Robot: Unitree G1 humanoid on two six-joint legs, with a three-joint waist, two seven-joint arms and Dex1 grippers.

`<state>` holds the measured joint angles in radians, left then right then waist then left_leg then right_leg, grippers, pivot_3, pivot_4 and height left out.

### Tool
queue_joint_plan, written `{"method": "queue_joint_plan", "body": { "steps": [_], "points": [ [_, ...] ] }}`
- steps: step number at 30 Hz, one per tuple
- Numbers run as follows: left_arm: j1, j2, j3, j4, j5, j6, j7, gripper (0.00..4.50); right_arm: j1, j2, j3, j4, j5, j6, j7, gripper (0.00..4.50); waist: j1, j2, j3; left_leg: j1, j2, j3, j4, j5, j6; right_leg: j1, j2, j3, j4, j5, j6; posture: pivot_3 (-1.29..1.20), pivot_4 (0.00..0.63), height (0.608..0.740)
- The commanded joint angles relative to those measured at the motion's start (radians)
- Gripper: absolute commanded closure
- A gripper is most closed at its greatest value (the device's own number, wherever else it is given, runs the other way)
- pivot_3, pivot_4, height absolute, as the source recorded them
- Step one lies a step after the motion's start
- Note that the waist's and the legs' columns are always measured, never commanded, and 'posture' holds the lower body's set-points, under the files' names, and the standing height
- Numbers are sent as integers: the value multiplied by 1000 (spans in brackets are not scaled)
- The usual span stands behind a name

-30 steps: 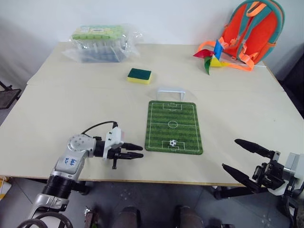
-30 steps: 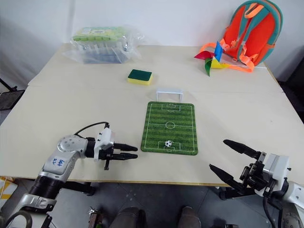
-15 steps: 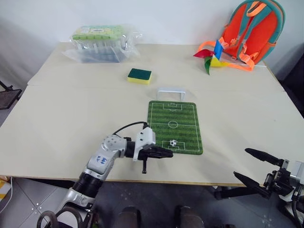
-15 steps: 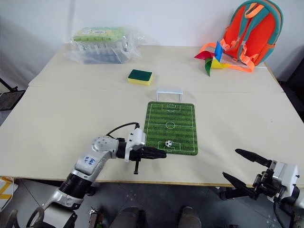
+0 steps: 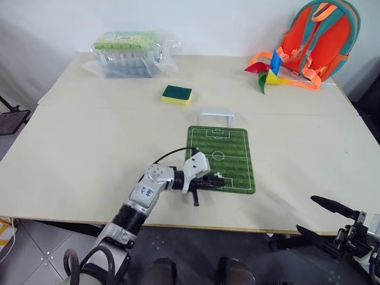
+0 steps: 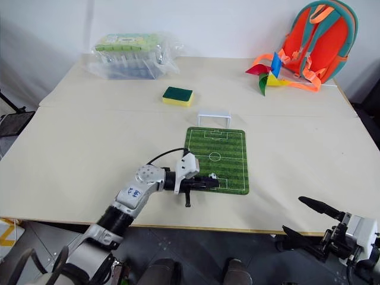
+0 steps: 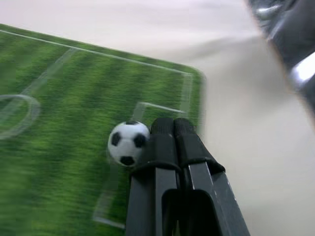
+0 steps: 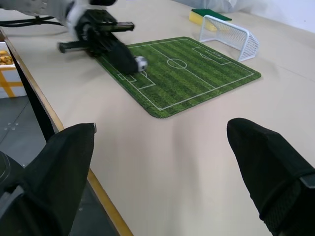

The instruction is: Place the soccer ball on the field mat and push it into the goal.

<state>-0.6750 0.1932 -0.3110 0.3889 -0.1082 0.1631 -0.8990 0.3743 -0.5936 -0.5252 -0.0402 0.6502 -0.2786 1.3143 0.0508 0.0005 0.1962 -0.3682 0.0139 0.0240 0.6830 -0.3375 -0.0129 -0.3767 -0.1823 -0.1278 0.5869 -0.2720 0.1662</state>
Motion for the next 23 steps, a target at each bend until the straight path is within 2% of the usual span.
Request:
{"method": "queue_joint_plan", "body": {
  "steps": [1,4,8,14,16,19,23],
  "points": [
    [-159,-45,91,221,29,-181,149,4463,-20,65,-23,-62,12,0,-138,0,2,0,0,0,0,0,0,0,0,0,0,0,0,0,0,0,150,740],
    [-264,-47,156,377,32,-288,223,4463,-48,130,-18,-89,-14,-17,-249,0,-1,-1,1,-2,0,0,0,1,0,0,0,-1,-1,0,0,0,150,740],
    [-268,-8,232,380,-34,-362,127,4463,-74,200,4,-115,-49,-38,-354,0,-11,0,0,0,0,1,-2,0,0,-1,0,0,-1,1,1,0,150,740],
    [-78,198,310,146,-140,-342,-99,4463,-109,251,62,-131,-84,-59,-417,0,-36,1,0,-1,0,2,-4,0,0,-4,0,1,0,0,1,0,150,740],
    [2,284,355,84,-150,-344,-113,4463,-130,245,63,-110,-80,-67,-419,0,-36,1,0,-1,0,2,-2,0,0,-3,0,1,0,1,1,0,150,740],
    [57,339,377,39,-163,-320,-126,4463,-150,234,64,-83,-80,-77,-413,0,-26,1,0,0,0,2,-1,0,0,-3,0,2,3,1,1,0,150,740],
    [297,435,561,-135,-242,-224,-33,4463,-230,195,58,4,-63,-85,-371,0,-30,2,0,2,0,3,-1,-1,1,-3,0,5,3,1,1,0,150,740]
  ]
}}
